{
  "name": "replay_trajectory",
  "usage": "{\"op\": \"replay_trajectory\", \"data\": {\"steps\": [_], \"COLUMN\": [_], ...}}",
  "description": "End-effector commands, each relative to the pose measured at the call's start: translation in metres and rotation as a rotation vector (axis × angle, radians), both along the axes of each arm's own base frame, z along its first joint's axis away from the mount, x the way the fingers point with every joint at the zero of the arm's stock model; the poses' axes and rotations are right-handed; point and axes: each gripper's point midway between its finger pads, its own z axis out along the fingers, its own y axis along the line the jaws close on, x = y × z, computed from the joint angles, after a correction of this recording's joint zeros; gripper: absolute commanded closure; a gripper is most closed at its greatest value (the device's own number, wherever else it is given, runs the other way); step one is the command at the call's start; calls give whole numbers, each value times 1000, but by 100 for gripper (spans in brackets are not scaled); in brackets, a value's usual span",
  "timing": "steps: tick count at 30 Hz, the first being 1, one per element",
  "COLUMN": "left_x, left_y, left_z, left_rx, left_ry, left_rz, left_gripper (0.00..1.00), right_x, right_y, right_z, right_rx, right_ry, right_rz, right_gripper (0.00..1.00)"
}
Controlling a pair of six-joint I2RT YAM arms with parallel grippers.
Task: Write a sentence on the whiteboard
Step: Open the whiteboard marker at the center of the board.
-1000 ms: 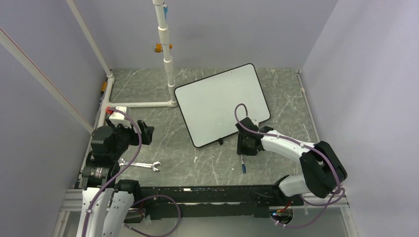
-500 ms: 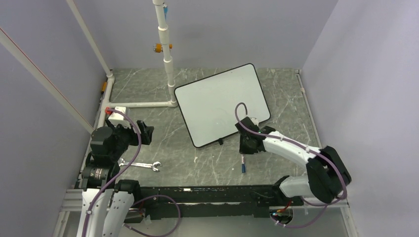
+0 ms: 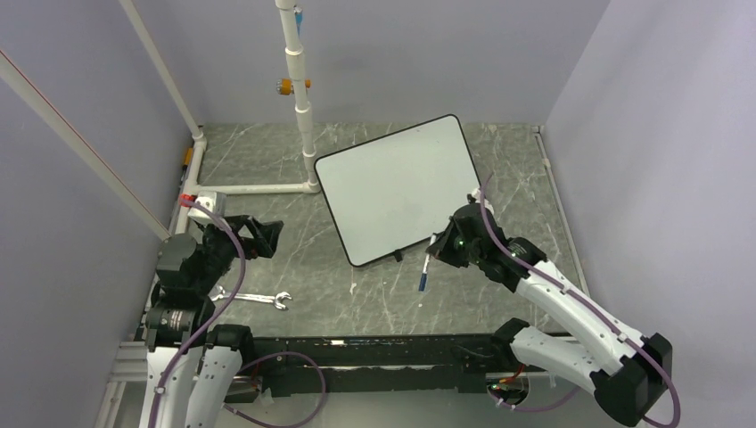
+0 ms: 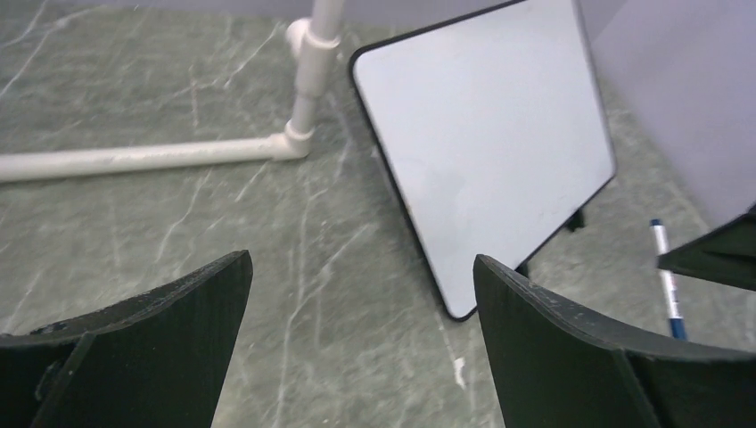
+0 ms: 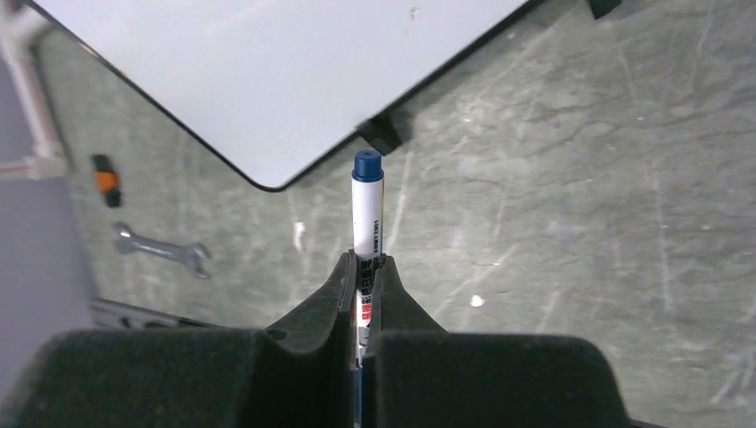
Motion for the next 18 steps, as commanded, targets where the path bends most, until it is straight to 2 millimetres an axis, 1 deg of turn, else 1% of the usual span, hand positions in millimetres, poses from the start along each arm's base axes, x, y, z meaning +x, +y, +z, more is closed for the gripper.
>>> {"op": "replay_trajectory", "data": {"steps": [1,6,10,13,18], "left_x": [-5,-4,-2,-2,-4], "left_y": [-22,-40,-56,-74,-110], "left_z": [40,43,40,39,39], "left_rx": [-111,-171,-187,-185,-201], "left_ry": [-129,-107,-87,-78,-78], "left_rz": [-100,-171,-200,-235,-318], "left_gripper": [2,10,13,15,22], "right_x": [7,13,16,17,18], "right_y": [14,19,21,20,13], "right_z": [46,70,79,83,101], "right_rx": [192,306,383,432,516], "right_ry": [-35,-30,-11,17,7], "right_rz": [-100,-195,-265,-330,-417], "right_gripper": [100,100,100,100,100]}}
